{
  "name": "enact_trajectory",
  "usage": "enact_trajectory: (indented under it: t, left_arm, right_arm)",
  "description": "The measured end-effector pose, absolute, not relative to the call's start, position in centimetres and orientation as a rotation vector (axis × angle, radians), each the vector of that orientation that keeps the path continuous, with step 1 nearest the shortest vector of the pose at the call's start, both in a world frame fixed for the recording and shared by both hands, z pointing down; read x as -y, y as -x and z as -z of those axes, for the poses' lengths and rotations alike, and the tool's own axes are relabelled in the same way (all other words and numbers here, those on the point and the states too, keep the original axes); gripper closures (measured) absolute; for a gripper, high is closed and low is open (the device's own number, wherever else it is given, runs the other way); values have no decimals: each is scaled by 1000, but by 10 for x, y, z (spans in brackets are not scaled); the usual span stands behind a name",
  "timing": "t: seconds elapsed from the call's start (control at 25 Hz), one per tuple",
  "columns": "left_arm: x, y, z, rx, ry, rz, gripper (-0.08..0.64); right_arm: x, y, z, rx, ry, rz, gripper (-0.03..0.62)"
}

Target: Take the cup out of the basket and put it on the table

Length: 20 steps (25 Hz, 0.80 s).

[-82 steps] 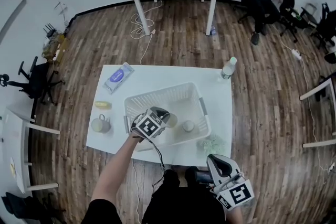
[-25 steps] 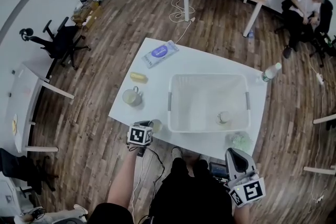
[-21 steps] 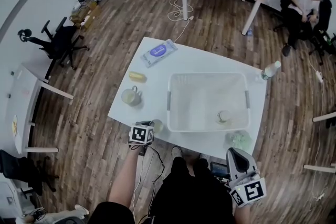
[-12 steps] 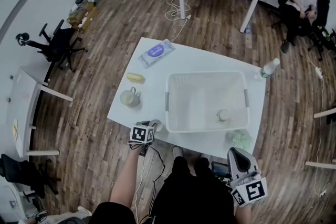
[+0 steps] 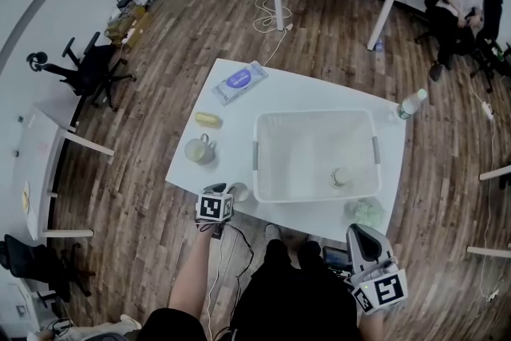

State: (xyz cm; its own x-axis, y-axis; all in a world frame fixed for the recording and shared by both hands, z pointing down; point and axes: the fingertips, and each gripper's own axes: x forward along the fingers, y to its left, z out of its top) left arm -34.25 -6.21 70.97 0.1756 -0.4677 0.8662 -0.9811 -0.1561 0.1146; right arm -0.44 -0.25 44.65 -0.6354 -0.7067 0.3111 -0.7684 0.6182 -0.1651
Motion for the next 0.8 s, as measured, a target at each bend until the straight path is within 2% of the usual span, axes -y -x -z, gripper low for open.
enact_trajectory:
  t: [0.32,0.8]
  left_arm:
    - [83,345,-610,1605,-1865,-689,525]
    - [81,263,-428,1619,-2383,-254,551]
  right_arm:
    - [5,11,-445,2661,-1192,-411,568]
    - [9,16,-434,2715,-1186,-371,568]
